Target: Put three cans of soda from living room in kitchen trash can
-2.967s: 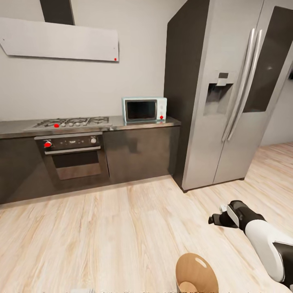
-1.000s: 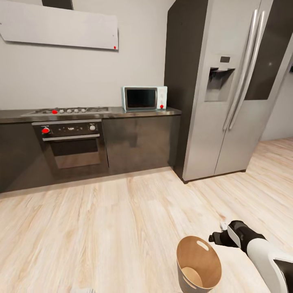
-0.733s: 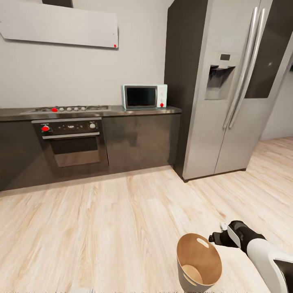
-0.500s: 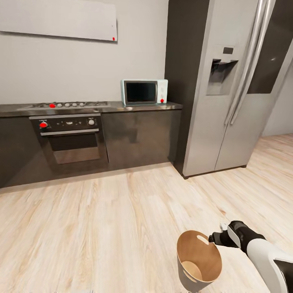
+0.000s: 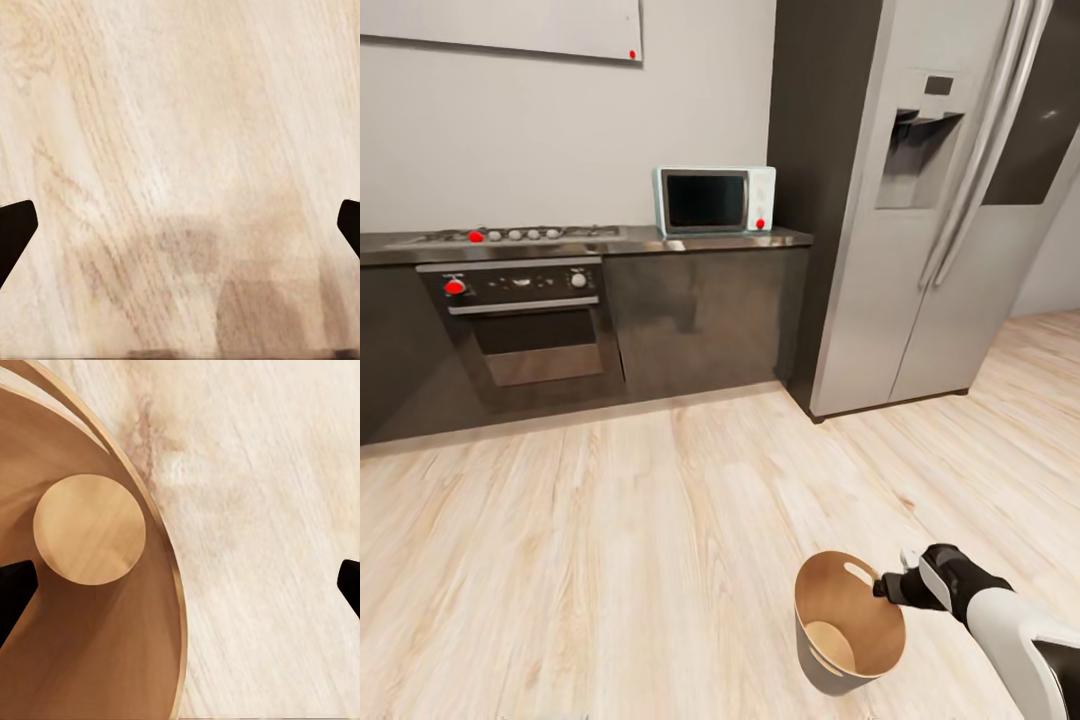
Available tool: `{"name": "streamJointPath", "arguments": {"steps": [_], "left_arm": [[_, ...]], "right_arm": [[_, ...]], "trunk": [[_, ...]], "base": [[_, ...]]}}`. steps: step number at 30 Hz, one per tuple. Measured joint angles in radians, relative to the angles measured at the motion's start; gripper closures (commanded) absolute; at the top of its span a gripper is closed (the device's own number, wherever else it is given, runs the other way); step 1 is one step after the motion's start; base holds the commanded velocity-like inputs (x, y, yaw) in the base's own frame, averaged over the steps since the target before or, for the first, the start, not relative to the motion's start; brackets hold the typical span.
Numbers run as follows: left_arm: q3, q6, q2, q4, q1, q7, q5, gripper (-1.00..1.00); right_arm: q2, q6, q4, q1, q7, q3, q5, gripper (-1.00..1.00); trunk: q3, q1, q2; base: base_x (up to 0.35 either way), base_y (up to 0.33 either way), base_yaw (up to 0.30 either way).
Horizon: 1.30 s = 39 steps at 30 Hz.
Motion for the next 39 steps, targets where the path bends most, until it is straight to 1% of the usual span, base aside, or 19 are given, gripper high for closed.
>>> {"name": "streamJointPath", "arguments": {"steps": [2, 14, 27, 39], "left_arm": [[0.0, 0.0, 0.0, 0.0, 0.0, 0.0, 0.0, -1.0], [0.0, -0.001, 0.0, 0.0, 0.0, 0.0, 0.001, -1.0], [0.0, -0.001, 0.0, 0.0, 0.0, 0.0, 0.0, -1.0], [0.0, -0.001, 0.0, 0.0, 0.0, 0.0, 0.002, -1.0]], "right_arm": [[0.0, 0.0, 0.0, 0.001, 0.0, 0.001, 0.0, -1.0], [0.0, 0.0, 0.0, 0.003, 0.0, 0.001, 0.0, -1.0], [0.001, 0.0, 0.0, 0.008, 0.0, 0.002, 0.0, -1.0], [0.002, 0.0, 0.0, 0.013, 0.0, 0.004, 0.001, -1.0]], "trunk": [[-0.008, 0.001, 0.0], [-0.008, 0.001, -0.001], [-0.058, 0.007, -0.004], [-0.058, 0.007, -0.004]], "base": [[0.0, 0.0, 0.0], [0.0, 0.0, 0.0], [0.0, 0.0, 0.0], [0.0, 0.0, 0.0]]}}
